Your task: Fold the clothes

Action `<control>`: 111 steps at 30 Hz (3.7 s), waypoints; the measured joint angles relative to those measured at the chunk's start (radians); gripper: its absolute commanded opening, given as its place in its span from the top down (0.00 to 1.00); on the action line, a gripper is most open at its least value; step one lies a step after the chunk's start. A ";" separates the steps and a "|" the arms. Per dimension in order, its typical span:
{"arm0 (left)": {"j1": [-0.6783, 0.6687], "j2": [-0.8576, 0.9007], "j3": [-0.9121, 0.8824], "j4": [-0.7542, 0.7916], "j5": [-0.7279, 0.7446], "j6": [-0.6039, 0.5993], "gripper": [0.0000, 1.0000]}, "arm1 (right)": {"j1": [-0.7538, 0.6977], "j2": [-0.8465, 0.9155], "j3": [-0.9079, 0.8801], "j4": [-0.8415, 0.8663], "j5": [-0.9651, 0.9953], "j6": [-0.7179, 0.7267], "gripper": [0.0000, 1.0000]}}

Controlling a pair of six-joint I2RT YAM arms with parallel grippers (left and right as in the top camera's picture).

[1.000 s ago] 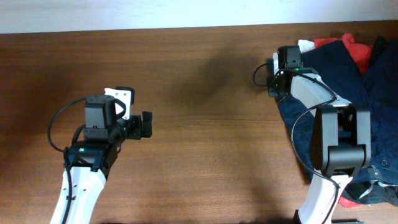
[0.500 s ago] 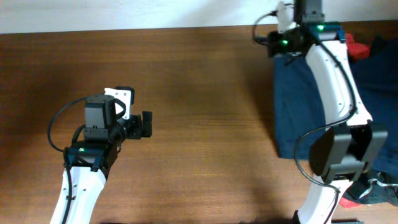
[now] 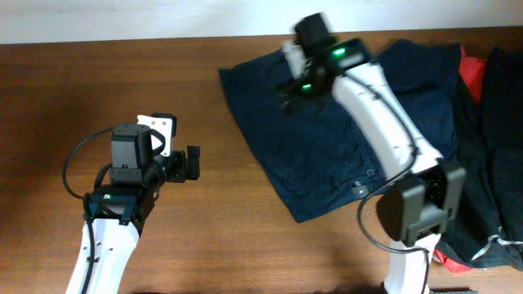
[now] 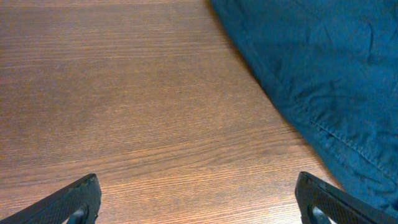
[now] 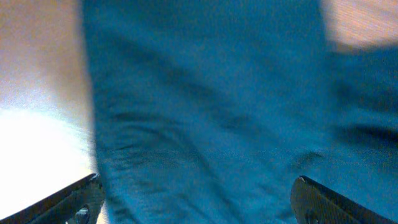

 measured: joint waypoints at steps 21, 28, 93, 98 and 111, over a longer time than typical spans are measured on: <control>-0.568 0.669 0.028 0.434 0.477 -0.961 0.61 | -0.569 -0.060 0.010 -0.446 -0.036 0.065 0.01; -0.552 0.710 0.051 0.265 0.432 -0.975 1.00 | -0.569 -0.060 0.010 -0.449 -0.040 0.065 0.01; 0.109 0.633 0.067 0.199 -0.002 -0.529 0.99 | -0.444 -0.116 -0.732 -0.136 0.190 0.468 0.96; 0.198 0.672 0.209 0.350 -0.031 -0.528 0.99 | -0.349 -0.116 -0.732 0.002 -0.067 0.430 0.96; 0.244 0.666 0.357 -0.349 -0.060 -0.390 0.45 | -0.166 -0.116 -0.732 0.182 -0.201 0.358 0.95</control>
